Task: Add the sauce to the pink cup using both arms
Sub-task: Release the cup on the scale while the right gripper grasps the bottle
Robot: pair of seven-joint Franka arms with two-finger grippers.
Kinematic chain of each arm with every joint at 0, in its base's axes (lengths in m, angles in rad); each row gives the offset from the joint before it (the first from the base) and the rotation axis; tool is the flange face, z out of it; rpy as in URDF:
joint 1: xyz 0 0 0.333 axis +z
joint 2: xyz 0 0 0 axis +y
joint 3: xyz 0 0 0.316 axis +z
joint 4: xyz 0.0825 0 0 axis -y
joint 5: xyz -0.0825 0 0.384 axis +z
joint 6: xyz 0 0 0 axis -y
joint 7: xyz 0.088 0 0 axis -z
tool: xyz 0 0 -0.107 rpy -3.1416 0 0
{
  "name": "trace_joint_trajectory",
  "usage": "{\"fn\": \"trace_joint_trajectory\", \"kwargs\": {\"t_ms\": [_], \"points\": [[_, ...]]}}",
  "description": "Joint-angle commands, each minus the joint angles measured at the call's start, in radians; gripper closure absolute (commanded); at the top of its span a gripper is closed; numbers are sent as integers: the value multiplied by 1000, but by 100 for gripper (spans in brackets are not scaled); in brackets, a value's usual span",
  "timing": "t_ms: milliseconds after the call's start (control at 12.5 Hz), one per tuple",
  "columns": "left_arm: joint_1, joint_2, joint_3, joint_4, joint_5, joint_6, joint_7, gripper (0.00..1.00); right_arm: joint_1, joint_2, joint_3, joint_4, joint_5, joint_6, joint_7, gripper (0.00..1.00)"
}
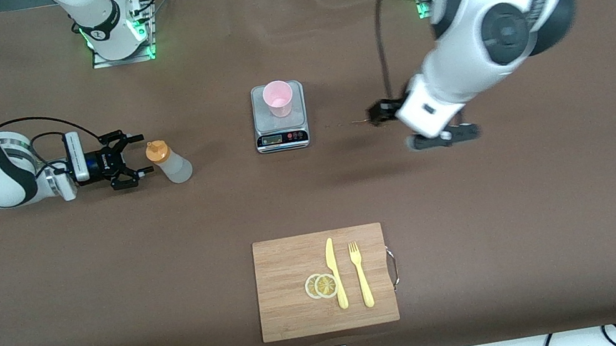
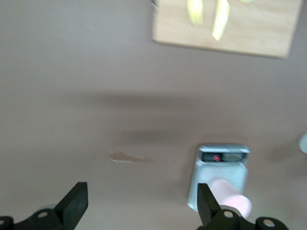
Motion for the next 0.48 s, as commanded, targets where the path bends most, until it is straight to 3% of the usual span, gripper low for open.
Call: {"fn": "trace_joint_trajectory", "kwargs": {"t_ms": [0, 160, 400], "points": [[153, -57, -21, 24, 63, -98, 150, 0, -5, 11, 27, -17, 57, 7, -57, 0], [250, -86, -20, 27, 76, -156, 288, 0, 0, 31, 50, -17, 95, 10, -71, 0], [309, -140, -28, 42, 207, -221, 428, 0, 0, 37, 61, -4, 112, 20, -76, 0]]}}
